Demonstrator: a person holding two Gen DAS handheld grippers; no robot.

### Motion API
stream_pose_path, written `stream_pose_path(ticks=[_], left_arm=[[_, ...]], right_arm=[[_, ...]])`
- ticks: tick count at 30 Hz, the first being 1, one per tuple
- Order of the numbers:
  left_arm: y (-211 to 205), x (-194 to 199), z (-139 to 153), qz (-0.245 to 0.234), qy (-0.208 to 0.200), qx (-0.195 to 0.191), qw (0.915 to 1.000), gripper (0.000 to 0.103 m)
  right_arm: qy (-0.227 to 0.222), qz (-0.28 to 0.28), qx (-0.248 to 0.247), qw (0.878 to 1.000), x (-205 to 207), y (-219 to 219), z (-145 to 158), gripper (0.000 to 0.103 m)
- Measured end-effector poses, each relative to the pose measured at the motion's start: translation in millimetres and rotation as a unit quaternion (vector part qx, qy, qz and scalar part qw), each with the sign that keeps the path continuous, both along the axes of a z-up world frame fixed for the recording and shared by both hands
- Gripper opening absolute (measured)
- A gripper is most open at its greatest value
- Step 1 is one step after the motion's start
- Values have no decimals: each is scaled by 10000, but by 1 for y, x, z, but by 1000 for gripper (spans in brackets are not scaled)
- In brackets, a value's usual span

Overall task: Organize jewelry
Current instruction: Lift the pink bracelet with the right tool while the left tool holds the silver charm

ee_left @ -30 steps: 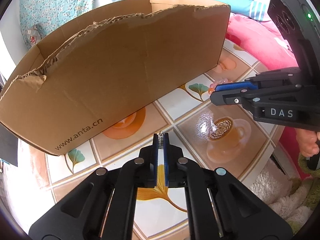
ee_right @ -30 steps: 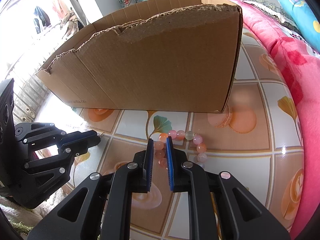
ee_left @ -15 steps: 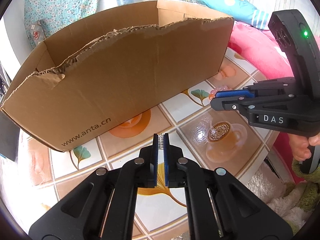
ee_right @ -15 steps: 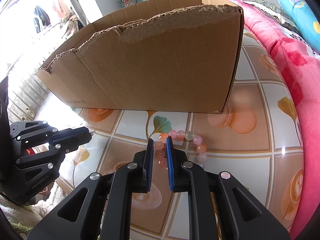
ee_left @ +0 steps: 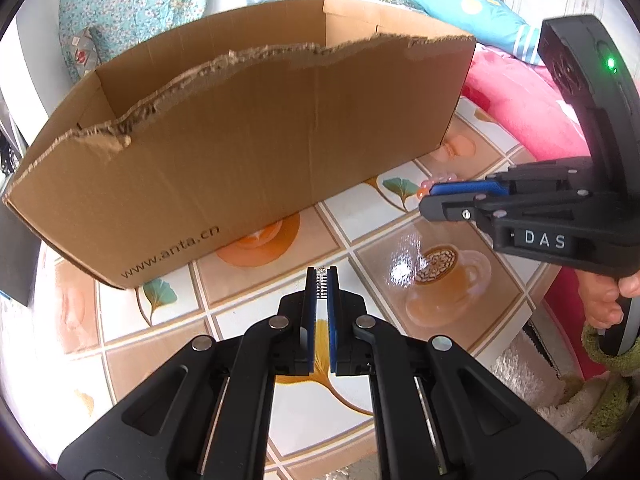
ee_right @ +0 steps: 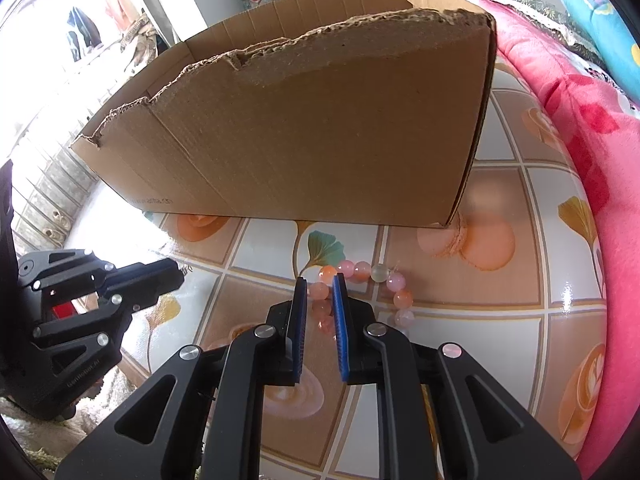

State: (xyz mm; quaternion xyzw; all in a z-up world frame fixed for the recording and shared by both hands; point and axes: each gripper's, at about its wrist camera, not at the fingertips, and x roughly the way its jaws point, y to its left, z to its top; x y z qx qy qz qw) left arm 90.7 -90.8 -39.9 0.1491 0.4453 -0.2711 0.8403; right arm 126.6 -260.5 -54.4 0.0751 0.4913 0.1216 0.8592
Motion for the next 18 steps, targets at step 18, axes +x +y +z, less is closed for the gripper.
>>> stream_pose_path(ticks=[18], left_arm=[[3, 0, -4, 149, 83, -19, 9999, 4]], right_arm=[[-4, -145, -686, 9975, 1, 27, 3, 12]])
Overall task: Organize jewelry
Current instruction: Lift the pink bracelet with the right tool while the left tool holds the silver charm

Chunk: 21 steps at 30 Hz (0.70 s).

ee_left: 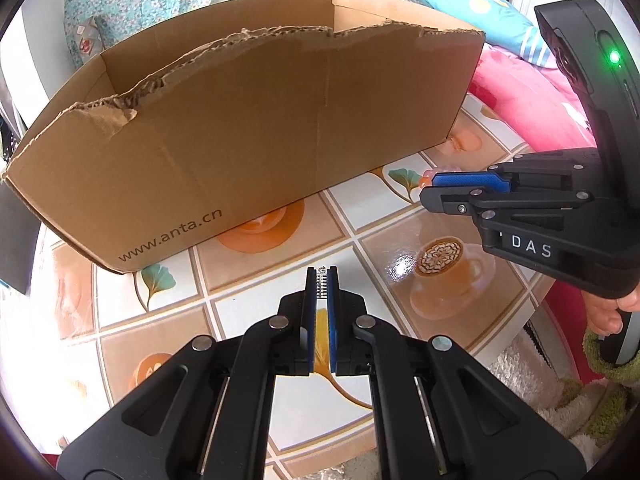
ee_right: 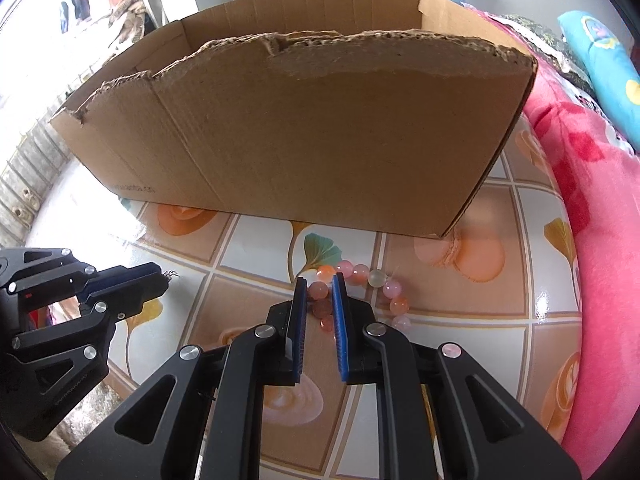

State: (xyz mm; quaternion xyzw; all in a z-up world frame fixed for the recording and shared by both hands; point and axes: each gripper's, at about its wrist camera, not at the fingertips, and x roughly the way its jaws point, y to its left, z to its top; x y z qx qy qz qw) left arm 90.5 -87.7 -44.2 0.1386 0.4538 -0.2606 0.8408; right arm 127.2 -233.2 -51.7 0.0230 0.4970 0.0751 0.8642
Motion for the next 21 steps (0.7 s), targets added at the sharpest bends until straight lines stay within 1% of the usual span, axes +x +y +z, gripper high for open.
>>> stream_pose_path(ticks=[1, 5, 11, 17, 18, 21], left_arm=[[0, 1, 0, 5, 4, -4, 10000, 4], [3, 2, 0, 41, 13, -20, 10000, 4], [6, 3, 0, 63, 10, -45, 10000, 4], [7, 4, 0, 97, 4, -73, 9999, 4], [8, 4, 0, 99, 4, -73, 9999, 4], [8, 5, 1, 104, 7, -84, 9999, 4]], right_arm=[[9, -33, 40, 10000, 0, 0, 0, 10], [94, -211, 396, 9989, 1, -11, 0, 10], [174, -410, 801, 9958, 3, -22, -1, 10], [153, -504, 1158, 9919, 5, -30, 1, 10], [151, -514, 1201, 9913, 4, -38, 0, 10], [142, -556, 1373, 9889, 4, -44, 2, 10]])
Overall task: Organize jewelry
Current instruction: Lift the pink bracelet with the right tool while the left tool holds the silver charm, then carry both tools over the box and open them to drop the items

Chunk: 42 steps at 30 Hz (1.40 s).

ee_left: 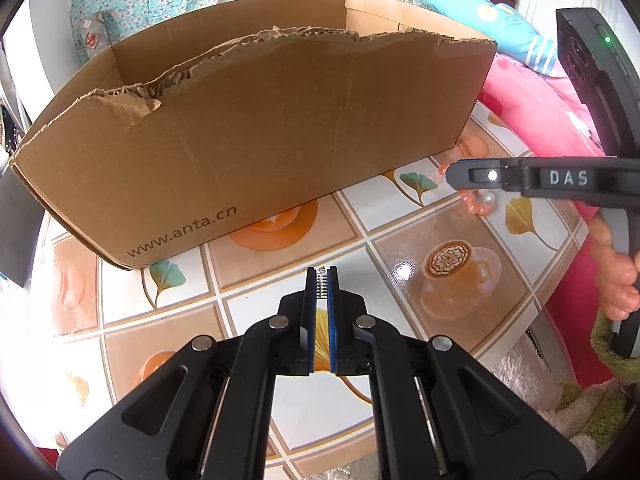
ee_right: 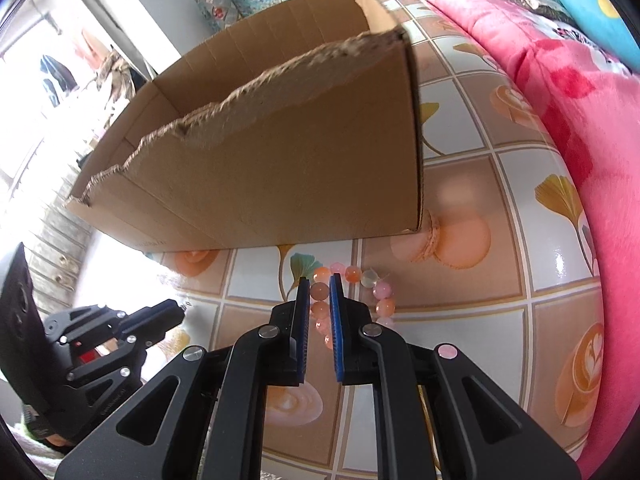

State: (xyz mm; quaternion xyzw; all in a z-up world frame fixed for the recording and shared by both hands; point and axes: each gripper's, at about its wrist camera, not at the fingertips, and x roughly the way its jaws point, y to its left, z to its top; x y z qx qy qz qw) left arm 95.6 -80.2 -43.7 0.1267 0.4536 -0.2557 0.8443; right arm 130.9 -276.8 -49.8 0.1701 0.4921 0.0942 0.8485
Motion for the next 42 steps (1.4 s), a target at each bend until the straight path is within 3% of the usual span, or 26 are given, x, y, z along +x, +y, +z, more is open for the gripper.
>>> stream_pose_path(ticks=[15, 27, 35, 42], left_arm=[[6, 0, 8, 44, -76, -59, 9999, 4], [10, -18, 26, -66, -356, -222, 9991, 4], [12, -30, 37, -146, -490, -288, 9983, 4], [15, -40, 66, -347, -714, -539, 9954, 4]], right_arm=[[-139, -337, 1314, 9907, -15, -39, 6, 10], [-480, -554, 2622, 9622, -31, -62, 17, 10], [-667, -563, 2987, 9503, -48, -71, 23, 10], [-966, -602, 3148, 9423, -63, -77, 43, 10]])
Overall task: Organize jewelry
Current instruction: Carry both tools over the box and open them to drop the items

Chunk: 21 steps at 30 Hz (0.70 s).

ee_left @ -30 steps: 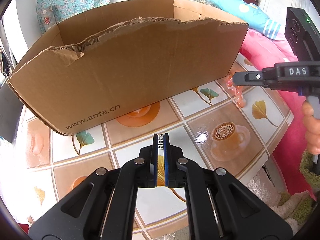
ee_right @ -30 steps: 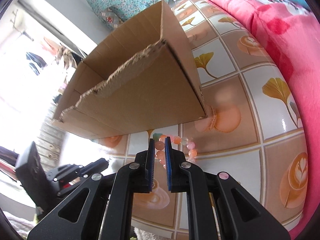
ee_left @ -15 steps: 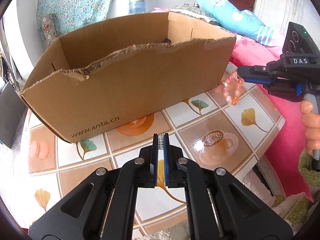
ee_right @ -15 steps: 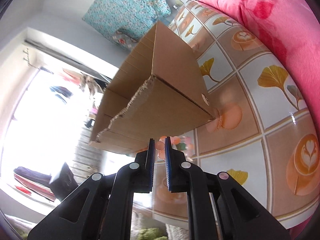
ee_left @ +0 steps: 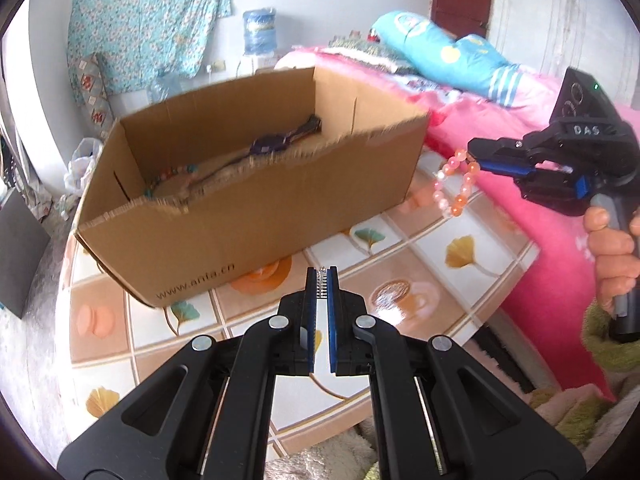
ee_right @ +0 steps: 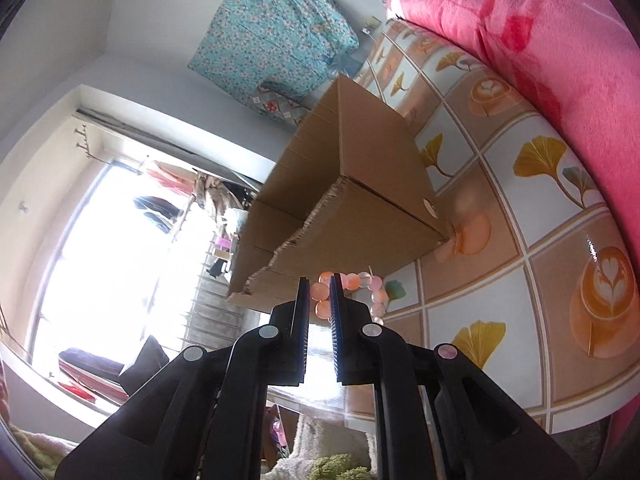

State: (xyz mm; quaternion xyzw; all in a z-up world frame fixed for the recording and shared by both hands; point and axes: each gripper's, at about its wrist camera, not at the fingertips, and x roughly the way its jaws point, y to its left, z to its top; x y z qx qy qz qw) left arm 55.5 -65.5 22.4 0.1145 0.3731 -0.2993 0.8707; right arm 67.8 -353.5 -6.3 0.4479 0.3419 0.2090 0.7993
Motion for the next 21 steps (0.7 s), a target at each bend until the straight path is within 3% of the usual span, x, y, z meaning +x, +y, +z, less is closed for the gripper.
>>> stream_pose_path(ticks=[7, 14, 17, 21], left_arm=[[5, 5, 51, -248, -277, -400, 9985, 4], [8, 35, 95, -303, -502, -663, 9961, 4], [3, 64, 94, -330, -242, -662, 9970, 4], [-10, 113, 71, -316, 612, -748, 9948, 4]], right_arm=[[-668, -1, -56, 9977, -2, -5, 53, 10], [-1253, 355, -332, 9909, 39, -2, 103, 10], [-1254, 565, -402, 9897, 66, 2, 105, 10], [-1008, 855, -567, 9896, 102, 10, 96, 10]])
